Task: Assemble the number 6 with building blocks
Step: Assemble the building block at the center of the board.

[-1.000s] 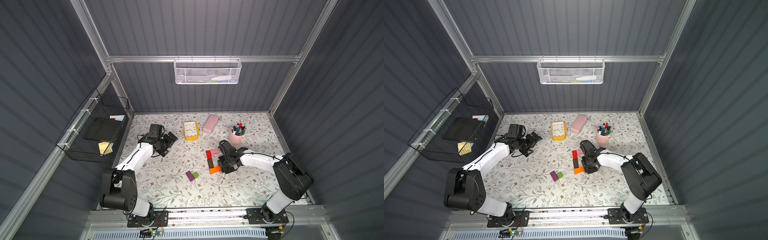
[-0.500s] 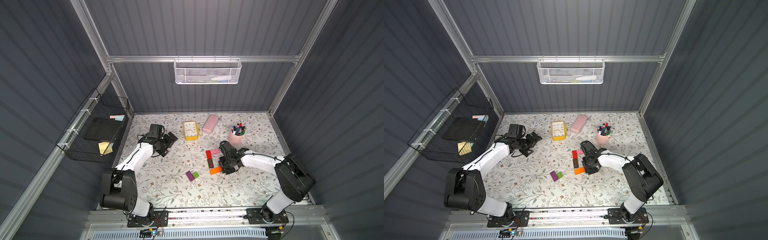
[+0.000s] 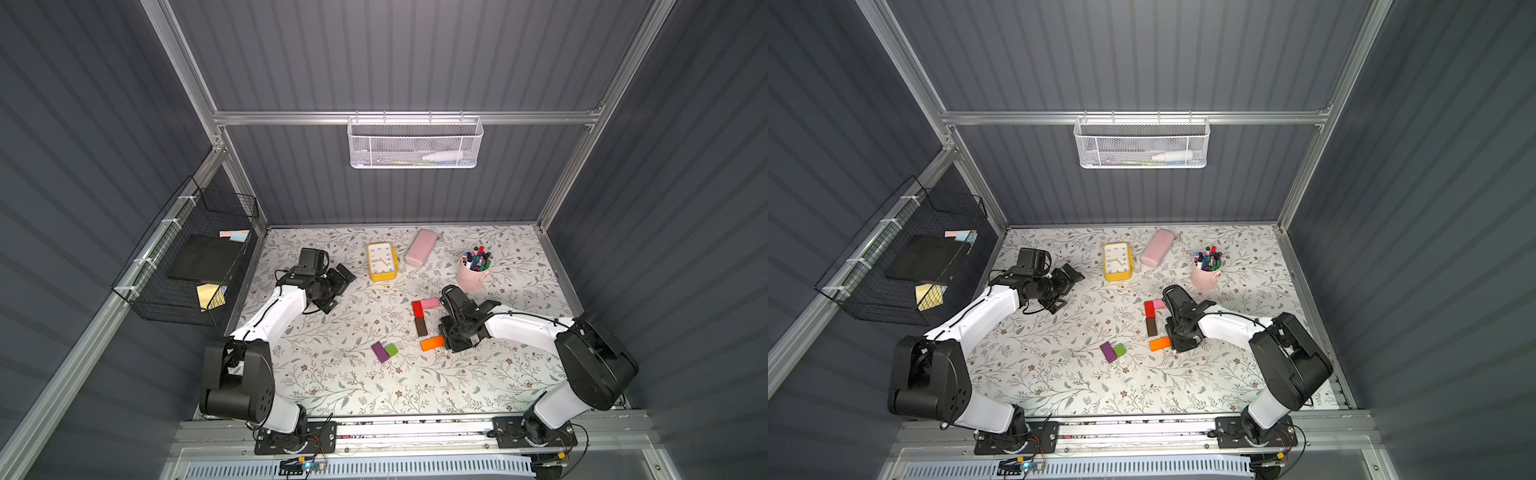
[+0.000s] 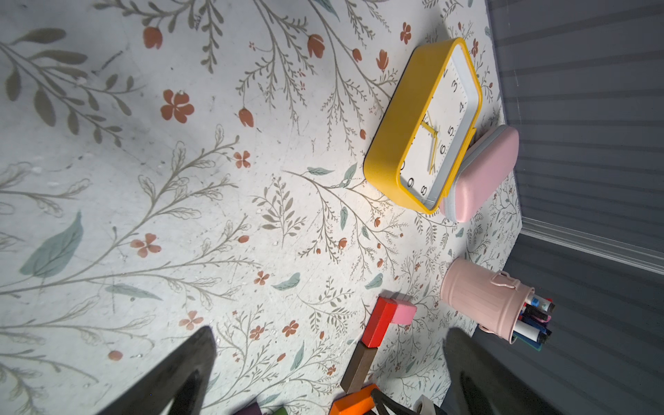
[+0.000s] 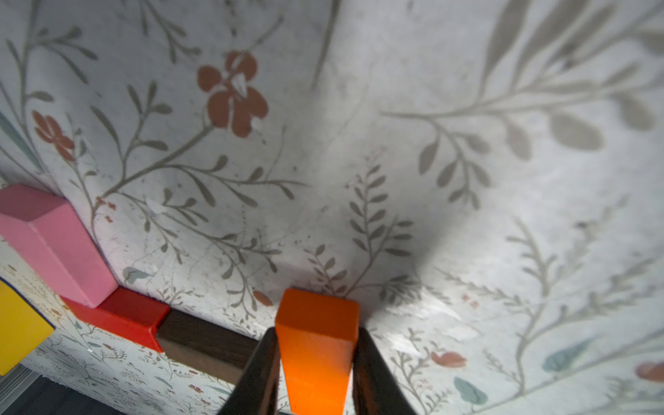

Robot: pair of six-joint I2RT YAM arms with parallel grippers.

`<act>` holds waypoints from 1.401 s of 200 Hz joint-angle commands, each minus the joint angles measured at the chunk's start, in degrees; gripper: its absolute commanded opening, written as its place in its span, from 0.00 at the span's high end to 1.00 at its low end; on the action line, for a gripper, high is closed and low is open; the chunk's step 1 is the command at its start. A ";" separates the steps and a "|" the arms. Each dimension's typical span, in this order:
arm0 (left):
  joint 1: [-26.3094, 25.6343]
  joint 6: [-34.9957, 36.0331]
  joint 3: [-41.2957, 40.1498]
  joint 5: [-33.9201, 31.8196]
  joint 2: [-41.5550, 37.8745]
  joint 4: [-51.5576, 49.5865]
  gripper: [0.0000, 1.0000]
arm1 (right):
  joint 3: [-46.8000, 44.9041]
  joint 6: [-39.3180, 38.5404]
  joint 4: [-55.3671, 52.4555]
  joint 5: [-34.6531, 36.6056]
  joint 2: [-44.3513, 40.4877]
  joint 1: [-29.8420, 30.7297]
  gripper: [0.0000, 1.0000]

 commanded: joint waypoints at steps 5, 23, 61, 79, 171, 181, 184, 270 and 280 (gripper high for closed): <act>0.28 1.45 1.13 0.62 0.54 -0.84 0.01 | 0.11 11.97 -0.04 -1.34 0.60 0.44 0.68; 0.32 1.62 1.54 0.60 0.78 -1.26 0.01 | -0.28 13.11 0.40 -0.84 0.29 0.57 0.68; 0.25 2.06 2.55 0.64 1.32 -1.98 0.01 | -0.02 14.16 0.20 -0.65 0.41 0.74 0.68; 0.25 2.02 2.65 0.69 1.58 -1.98 0.01 | -0.46 14.97 0.75 -0.53 0.21 0.84 0.68; 0.25 2.11 2.67 0.76 2.11 -1.97 0.01 | -2.60 17.11 1.22 0.88 -1.35 0.84 0.68; 0.25 2.17 2.80 0.79 2.11 -1.98 0.00 | -2.92 17.31 1.49 0.90 -1.44 0.86 0.68; 0.25 2.12 2.74 0.75 2.14 -1.98 0.01 | -3.00 17.37 1.49 0.89 -1.49 0.84 0.68; 0.25 2.50 3.27 0.75 2.20 -2.58 0.01 | -3.80 18.59 3.22 0.99 -1.18 0.88 0.68; 0.25 2.62 3.44 0.75 2.31 -2.67 0.01 | -4.01 18.80 3.63 1.22 -1.25 0.83 0.68</act>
